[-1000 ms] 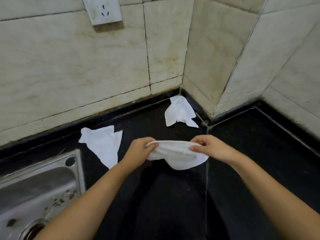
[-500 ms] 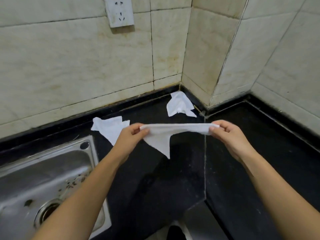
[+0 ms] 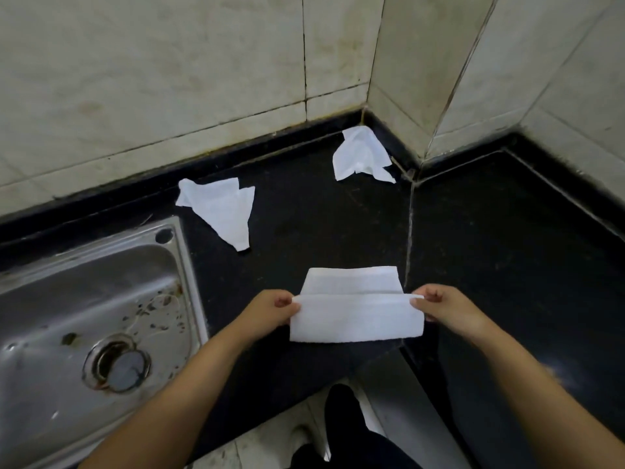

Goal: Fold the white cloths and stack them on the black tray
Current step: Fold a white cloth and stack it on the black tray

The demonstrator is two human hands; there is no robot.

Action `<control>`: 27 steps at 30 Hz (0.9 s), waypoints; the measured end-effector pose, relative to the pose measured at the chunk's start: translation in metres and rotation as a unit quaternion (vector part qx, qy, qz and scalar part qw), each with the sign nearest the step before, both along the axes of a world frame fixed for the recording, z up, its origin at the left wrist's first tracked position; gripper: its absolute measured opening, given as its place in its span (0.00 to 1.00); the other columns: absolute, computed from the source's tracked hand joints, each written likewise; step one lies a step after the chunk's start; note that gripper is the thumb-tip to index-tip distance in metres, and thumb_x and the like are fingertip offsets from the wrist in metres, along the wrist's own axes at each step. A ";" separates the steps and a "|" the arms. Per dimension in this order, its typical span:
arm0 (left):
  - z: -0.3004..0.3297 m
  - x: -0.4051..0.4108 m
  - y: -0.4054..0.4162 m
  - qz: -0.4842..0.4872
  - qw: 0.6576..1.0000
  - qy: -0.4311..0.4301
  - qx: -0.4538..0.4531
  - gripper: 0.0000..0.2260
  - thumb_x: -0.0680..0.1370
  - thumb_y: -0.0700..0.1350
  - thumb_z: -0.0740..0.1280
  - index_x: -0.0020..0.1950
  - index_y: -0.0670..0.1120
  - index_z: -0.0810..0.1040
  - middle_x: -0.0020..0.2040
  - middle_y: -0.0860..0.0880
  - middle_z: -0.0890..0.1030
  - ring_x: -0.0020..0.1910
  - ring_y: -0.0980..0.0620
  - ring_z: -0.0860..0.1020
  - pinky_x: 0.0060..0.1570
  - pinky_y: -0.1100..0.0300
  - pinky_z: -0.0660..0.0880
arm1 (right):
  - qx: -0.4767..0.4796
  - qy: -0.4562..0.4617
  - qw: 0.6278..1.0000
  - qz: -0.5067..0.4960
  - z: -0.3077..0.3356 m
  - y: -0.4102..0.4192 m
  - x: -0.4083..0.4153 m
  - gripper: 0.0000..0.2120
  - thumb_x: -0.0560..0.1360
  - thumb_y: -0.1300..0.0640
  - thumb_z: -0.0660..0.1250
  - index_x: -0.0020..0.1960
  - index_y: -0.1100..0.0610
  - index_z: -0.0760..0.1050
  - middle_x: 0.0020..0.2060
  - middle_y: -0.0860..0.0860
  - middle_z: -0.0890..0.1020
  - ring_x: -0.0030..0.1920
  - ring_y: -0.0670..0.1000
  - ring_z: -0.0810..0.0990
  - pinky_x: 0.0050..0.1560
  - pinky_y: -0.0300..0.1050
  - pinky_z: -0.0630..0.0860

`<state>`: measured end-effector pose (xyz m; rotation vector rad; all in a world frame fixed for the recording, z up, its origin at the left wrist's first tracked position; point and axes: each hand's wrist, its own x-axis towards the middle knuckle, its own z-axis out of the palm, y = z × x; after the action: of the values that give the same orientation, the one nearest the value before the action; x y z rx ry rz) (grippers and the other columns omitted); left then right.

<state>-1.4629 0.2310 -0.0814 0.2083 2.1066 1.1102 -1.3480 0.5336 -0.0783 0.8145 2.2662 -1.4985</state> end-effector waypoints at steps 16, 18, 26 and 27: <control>-0.029 -0.046 0.060 -0.227 0.902 0.281 -0.238 0.23 0.77 0.47 0.61 0.72 0.50 0.63 0.70 0.49 0.62 0.70 0.49 0.61 0.68 0.51 0.60 | 0.321 0.009 0.931 0.173 -0.028 -0.003 -0.074 0.13 0.77 0.58 0.60 0.61 0.53 0.72 0.56 0.53 0.72 0.59 0.53 0.70 0.57 0.47 0.72; -0.025 -0.052 0.066 -0.251 0.905 0.258 -0.226 0.19 0.76 0.48 0.63 0.67 0.49 0.69 0.68 0.50 0.63 0.69 0.50 0.60 0.68 0.52 0.59 | 0.298 0.009 0.940 0.167 -0.025 -0.002 -0.077 0.06 0.76 0.59 0.61 0.52 0.54 0.74 0.52 0.51 0.71 0.56 0.52 0.70 0.55 0.45 0.71; 0.000 -0.059 0.057 -0.141 0.984 0.099 -0.047 0.03 0.75 0.44 0.67 0.45 0.51 0.74 0.45 0.50 0.78 0.43 0.54 0.75 0.43 0.60 0.71 | 0.025 0.046 0.998 -0.025 0.007 0.023 -0.072 0.05 0.75 0.60 0.66 0.49 0.51 0.75 0.47 0.52 0.79 0.49 0.50 0.78 0.50 0.43 0.75; 0.002 -0.058 0.054 -0.131 0.985 0.102 -0.043 0.02 0.76 0.44 0.67 0.45 0.50 0.75 0.44 0.49 0.78 0.42 0.55 0.75 0.44 0.60 0.71 | 0.015 0.050 0.998 -0.039 0.011 0.026 -0.071 0.05 0.76 0.59 0.66 0.50 0.52 0.76 0.48 0.52 0.80 0.50 0.51 0.79 0.52 0.46 0.76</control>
<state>-1.5210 0.2850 -0.0790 0.5626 2.2225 0.8705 -1.4190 0.5595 -0.0670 0.8645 2.3595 -1.5756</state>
